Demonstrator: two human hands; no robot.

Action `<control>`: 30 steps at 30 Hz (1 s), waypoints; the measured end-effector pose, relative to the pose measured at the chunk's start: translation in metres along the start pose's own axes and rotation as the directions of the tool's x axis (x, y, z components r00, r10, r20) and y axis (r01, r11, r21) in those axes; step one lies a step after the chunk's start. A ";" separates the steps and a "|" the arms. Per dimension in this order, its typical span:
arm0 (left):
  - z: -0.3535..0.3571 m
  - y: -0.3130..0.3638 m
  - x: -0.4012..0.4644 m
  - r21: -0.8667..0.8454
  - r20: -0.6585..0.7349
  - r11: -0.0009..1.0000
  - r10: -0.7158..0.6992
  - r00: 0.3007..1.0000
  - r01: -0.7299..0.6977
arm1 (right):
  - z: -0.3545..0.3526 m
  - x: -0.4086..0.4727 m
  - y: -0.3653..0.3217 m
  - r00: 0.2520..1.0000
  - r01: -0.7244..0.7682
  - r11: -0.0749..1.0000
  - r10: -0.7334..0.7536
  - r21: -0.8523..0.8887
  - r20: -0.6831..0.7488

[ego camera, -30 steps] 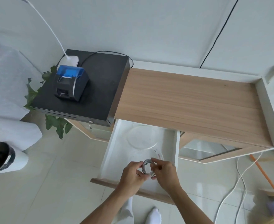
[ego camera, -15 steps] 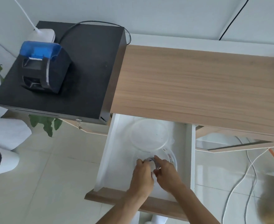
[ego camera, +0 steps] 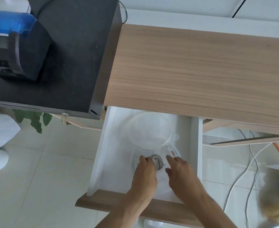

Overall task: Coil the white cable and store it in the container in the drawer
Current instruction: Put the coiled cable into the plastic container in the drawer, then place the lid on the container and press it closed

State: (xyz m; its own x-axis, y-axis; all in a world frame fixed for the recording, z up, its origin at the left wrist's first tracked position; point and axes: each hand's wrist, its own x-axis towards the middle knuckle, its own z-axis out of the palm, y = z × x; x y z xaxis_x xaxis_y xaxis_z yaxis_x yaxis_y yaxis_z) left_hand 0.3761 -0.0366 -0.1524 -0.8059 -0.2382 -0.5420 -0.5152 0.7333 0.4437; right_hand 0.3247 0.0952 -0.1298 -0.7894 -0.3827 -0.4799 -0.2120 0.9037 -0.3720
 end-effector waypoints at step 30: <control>-0.113 -0.035 0.041 -0.531 -0.089 0.830 -0.256 0.962 0.172 | -0.059 0.019 0.022 0.982 -0.104 0.909 0.158 0.405 -0.102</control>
State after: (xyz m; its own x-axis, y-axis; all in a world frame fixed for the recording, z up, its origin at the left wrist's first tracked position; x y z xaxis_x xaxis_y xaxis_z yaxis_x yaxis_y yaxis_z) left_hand 0.3278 -0.1445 -0.1096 -0.6697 -0.4742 -0.5715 -0.7207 0.2295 0.6542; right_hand 0.2709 0.1191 -0.1000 -0.8674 -0.2140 -0.4492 0.1226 0.7831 -0.6097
